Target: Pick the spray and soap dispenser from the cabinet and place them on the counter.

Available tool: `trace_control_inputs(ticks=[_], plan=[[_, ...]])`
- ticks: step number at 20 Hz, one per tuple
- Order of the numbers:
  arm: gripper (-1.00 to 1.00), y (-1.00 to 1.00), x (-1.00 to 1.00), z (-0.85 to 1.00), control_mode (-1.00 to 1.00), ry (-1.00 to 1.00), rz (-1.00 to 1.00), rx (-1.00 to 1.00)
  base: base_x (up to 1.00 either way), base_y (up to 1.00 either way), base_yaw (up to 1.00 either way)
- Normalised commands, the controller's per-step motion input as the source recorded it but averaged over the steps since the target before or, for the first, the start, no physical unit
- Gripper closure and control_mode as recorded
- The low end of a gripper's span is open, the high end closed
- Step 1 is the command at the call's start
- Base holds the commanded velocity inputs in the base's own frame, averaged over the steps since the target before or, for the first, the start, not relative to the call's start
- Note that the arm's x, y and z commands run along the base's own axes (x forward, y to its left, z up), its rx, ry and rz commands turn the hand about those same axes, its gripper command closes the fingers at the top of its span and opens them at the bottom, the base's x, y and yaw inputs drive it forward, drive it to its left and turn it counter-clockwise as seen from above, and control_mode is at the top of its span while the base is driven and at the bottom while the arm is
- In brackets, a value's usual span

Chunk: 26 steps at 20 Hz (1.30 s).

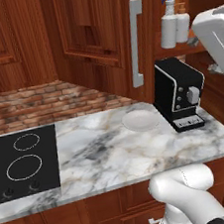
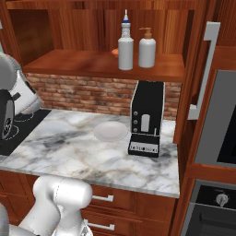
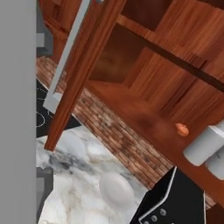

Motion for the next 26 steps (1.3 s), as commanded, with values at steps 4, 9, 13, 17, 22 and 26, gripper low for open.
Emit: trace_control_inputs(ticks=[4,9,13,17,22,26], plan=[[-1.00,-0.17,0.16,0.00,-1.00,0.00,0.12,0.18,0.00,0.00,0.00],[-1.00,-0.05,0.26,0.01,-1.00,0.05,0.12,0.18,0.00,0.00,0.00],[-1.00,0.00,0.32,0.00,-1.00,0.08,0.11,0.17,0.00,0.00,0.00],[-1.00,0.00,0.44,0.00,-1.00,0.10,0.11,0.19,0.00,0.00,0.00],[-1.00,0.02,0.43,0.00,-1.00,0.11,0.13,0.17,0.00,0.00,0.00],[-1.00,0.13,0.29,0.00,-1.00,0.10,0.13,0.13,0.00,0.00,0.00]])
